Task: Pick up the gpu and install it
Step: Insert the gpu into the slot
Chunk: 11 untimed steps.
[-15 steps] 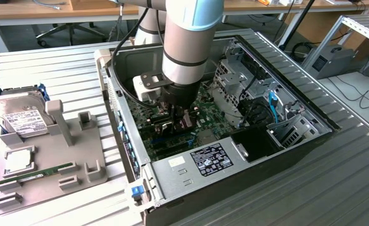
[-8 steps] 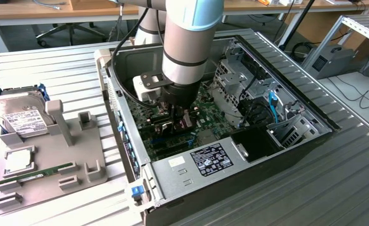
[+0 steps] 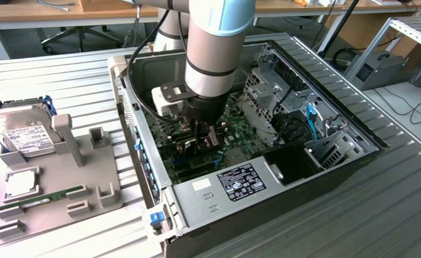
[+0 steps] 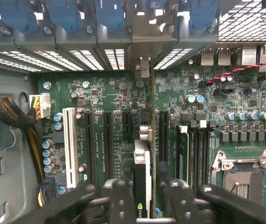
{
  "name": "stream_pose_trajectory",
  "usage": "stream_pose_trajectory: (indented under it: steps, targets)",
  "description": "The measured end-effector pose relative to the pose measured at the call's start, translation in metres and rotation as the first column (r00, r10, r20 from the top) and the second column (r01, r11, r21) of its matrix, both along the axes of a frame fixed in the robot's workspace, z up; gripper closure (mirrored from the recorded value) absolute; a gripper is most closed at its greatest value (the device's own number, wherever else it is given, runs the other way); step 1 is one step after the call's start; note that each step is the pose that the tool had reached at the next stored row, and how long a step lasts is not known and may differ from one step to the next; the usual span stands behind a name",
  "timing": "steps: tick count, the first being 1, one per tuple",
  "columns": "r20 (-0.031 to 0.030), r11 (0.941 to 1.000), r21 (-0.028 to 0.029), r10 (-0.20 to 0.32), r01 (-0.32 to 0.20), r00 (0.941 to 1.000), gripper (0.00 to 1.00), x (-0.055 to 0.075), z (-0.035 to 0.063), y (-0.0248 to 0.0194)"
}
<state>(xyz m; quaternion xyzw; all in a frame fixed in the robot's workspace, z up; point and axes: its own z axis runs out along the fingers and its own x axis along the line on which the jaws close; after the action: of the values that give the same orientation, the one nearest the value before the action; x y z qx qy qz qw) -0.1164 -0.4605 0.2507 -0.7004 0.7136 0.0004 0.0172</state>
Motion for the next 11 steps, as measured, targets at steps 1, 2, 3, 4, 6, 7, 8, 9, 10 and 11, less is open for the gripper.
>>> stream_pose_trajectory:
  steps: [1, 2, 3, 4, 6, 7, 8, 9, 10, 11]
  targets:
    - [-0.0002, 1.0000, -0.0004, 0.000, 0.000, 1.0000, 0.66, 0.0000, 0.0002, 0.0000]
    - [-0.0002, 1.0000, -0.0004, 0.000, 0.000, 1.0000, 0.60, 0.0000, 0.0002, 0.0000]
    - [-0.0003, 1.0000, -0.0006, 0.000, 0.000, 1.0000, 0.60, 0.0000, 0.0003, 0.0000]
    - [-0.0003, 1.0000, -0.0006, 0.000, 0.000, 1.0000, 0.60, 0.0000, 0.0003, 0.0000]
    - [-0.0004, 1.0000, -0.0010, 0.000, 0.000, 1.0000, 0.60, 0.0000, 0.0010, -0.0001]
    - [-0.0002, 1.0000, -0.0009, 0.000, 0.000, 1.0000, 0.60, 0.0000, 0.0017, -0.0001]
    - [0.0001, 1.0000, -0.0006, 0.000, 0.000, 1.0000, 0.60, 0.0000, 0.0024, 0.0000]
    - [0.0002, 1.0000, -0.0006, 0.000, 0.000, 1.0000, 0.60, 0.0000, 0.0035, 0.0000]
    - [0.0004, 1.0000, -0.0006, 0.000, 0.000, 1.0000, 0.60, 0.0000, 0.0048, 0.0000]
    - [0.0005, 1.0000, -0.0006, 0.000, 0.000, 1.0000, 0.60, 0.0000, 0.0063, 0.0000]
